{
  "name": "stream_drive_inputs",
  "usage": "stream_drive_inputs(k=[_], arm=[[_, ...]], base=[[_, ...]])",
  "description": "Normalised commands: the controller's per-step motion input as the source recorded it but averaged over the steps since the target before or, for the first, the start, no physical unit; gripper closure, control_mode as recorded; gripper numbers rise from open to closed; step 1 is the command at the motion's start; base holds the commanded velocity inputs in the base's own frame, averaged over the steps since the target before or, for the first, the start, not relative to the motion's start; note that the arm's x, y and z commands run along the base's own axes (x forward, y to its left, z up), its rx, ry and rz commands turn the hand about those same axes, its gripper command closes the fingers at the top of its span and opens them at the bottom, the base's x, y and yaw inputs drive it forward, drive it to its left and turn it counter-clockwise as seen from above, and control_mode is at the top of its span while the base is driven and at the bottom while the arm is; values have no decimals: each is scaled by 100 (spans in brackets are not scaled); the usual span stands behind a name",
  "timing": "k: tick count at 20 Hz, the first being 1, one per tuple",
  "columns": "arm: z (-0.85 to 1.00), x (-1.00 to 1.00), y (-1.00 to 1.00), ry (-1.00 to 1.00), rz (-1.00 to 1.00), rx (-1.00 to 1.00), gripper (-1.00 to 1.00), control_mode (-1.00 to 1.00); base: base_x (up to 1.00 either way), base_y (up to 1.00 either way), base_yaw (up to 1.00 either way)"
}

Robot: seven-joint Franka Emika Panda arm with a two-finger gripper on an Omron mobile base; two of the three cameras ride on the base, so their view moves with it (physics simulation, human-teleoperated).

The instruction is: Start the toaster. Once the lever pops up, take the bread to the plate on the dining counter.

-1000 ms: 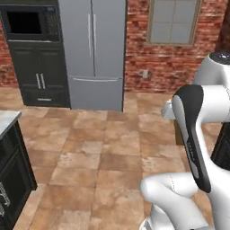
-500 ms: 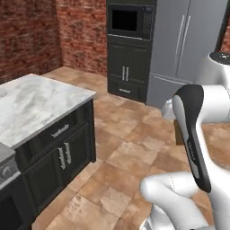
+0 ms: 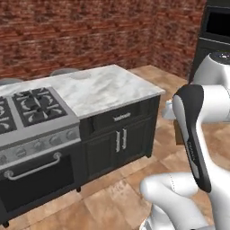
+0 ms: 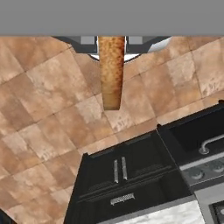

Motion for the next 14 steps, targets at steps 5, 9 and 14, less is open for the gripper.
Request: stream_drive_inputs(k=[5,9,14], arm=[[0,0,0,0,0,0,100,100],[0,0,0,0,0,0,100,100],[0,0,0,0,0,0,100,100]], base=[[1,18,65],[10,34,57],[15,49,52]])
